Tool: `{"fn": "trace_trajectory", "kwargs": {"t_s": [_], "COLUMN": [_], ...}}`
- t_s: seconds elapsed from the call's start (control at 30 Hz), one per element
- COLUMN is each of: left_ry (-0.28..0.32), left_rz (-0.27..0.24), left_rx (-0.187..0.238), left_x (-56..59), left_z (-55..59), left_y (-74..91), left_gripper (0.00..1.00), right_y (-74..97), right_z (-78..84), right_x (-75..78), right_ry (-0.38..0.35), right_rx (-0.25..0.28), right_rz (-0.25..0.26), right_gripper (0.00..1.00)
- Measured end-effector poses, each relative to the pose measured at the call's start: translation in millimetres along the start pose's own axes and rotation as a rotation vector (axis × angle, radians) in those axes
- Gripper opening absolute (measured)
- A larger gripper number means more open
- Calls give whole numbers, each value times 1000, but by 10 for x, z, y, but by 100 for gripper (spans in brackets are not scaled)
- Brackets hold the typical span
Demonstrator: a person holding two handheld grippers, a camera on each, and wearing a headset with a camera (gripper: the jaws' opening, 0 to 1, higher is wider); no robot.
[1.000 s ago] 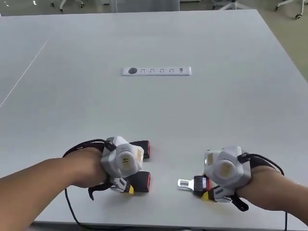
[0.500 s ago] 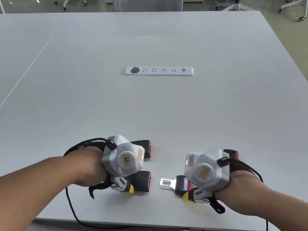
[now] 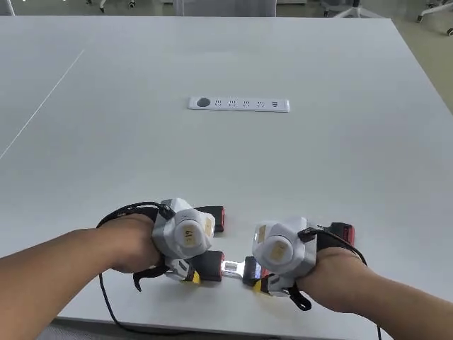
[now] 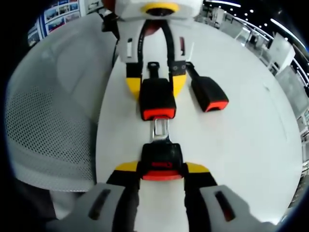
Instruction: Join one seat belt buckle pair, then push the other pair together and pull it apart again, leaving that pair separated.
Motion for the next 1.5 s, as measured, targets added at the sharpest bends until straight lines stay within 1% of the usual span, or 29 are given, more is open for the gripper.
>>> {"fn": "trace_trajectory", "kwargs": {"t_s": [0.07,0.2,0.27,0.37,0.5,0.57,0.63,0.7,0.83,1.0,1.17,1.3,1.5], "left_ry": [1,2,1,-1,1,0,-1,-5,-10,-9,-5,-6,-18], "left_rz": [-1,-1,0,0,0,1,1,0,-1,-1,1,1,2], "left_rx": [0,-1,0,0,4,9,15,18,8,4,22,27,11], "left_x": [1,4,3,-1,-1,-1,0,1,1,-2,-3,-5,-7], "left_z": [-1,-2,-1,2,5,8,11,11,1,1,14,17,1], "left_y": [-1,2,2,2,-1,-2,0,0,-1,-1,-1,-1,-3], "left_gripper": [34,34,34,34,34,34,34,34,34,34,34,34,34], "right_y": [3,42,30,-12,-17,-32,-48,-47,-49,-61,-74,-82,-89], "right_z": [-1,-32,-38,-32,-72,-108,-111,-110,-113,-142,-177,-195,-210], "right_x": [0,-10,-15,-17,-15,-30,-22,-16,6,51,53,52,50], "right_ry": [3,5,23,30,36,24,27,34,60,61,69,75,76], "right_rx": [-8,19,20,13,27,48,34,31,36,43,45,52,54], "right_rz": [1,1,5,1,0,-14,-14,-18,-24,-35,-32,-28,-27], "right_gripper": [35,35,35,35,35,35,34,34,33,33,33,32,32]}}
Point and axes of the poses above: the centre of the closed fingertips' face, and the gripper's own axes: y roughly backward along the fingers, x roughly to its right, z roughly out of its underside, the point moved 7 cm from there along y, roughly backward along the fingers, and after that the axes turned 7 degrees about -x, right-handed, at the moved point
